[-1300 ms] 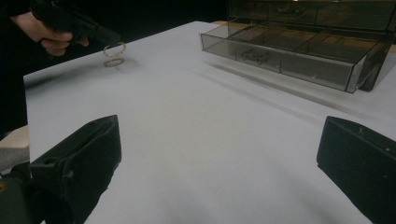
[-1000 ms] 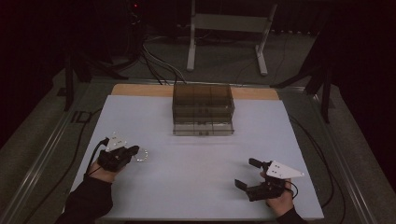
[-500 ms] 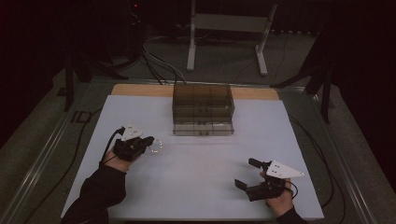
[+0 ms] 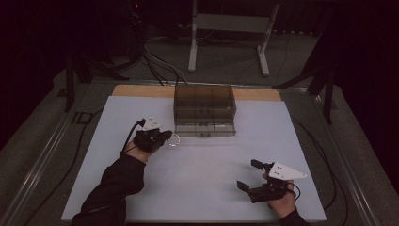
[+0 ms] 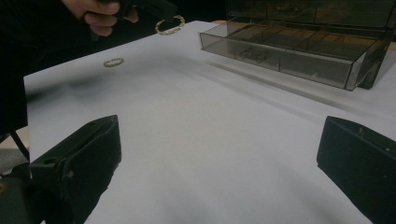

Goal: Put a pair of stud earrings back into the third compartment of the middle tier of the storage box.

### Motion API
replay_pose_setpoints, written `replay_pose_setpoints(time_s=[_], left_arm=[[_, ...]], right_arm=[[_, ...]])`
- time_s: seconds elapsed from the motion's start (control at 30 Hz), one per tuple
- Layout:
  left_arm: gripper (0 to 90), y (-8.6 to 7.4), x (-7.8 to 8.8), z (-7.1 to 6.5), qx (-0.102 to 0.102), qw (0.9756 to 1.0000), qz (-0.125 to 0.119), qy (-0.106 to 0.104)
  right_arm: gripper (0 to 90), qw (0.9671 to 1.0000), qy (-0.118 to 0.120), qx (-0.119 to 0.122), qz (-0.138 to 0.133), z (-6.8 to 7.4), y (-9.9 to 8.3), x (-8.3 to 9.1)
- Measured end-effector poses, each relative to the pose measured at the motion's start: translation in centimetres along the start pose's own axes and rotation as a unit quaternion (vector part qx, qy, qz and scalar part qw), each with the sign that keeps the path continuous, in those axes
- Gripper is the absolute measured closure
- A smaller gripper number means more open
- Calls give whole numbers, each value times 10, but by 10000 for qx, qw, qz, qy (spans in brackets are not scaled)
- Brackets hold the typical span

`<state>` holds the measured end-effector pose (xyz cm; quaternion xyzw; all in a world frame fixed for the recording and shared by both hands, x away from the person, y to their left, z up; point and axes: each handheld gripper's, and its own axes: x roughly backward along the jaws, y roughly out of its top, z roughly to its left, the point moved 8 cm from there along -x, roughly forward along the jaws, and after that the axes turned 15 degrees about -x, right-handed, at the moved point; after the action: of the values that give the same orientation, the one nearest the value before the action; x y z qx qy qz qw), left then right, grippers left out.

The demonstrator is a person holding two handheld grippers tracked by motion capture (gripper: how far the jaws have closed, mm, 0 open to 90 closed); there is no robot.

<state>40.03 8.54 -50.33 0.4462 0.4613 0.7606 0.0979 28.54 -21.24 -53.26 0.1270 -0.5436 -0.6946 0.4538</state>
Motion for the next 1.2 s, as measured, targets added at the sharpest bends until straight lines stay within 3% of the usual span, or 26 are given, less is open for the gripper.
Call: replay_pose_setpoints(time_s=[0.27, 0.53, 0.87, 1.2], left_arm=[[900, 22, -26, -8, -201, 9998, 14, -80], [900, 41, -46, -15, -239, 9996, -52, -159], [900, 78, -75, -23, -380, 9986, -208, -297], [900, 101, -99, -29, -272, 9984, -255, -418]], right_arm=[[0, 10000, 2, -5, -3, 0, 0, 0], [0, 10000, 4, 3, 5, 0, 0, 0], [0, 10000, 7, -11, -1, 0, 0, 1], [0, 10000, 26, -3, -26, 0, 1, 1]])
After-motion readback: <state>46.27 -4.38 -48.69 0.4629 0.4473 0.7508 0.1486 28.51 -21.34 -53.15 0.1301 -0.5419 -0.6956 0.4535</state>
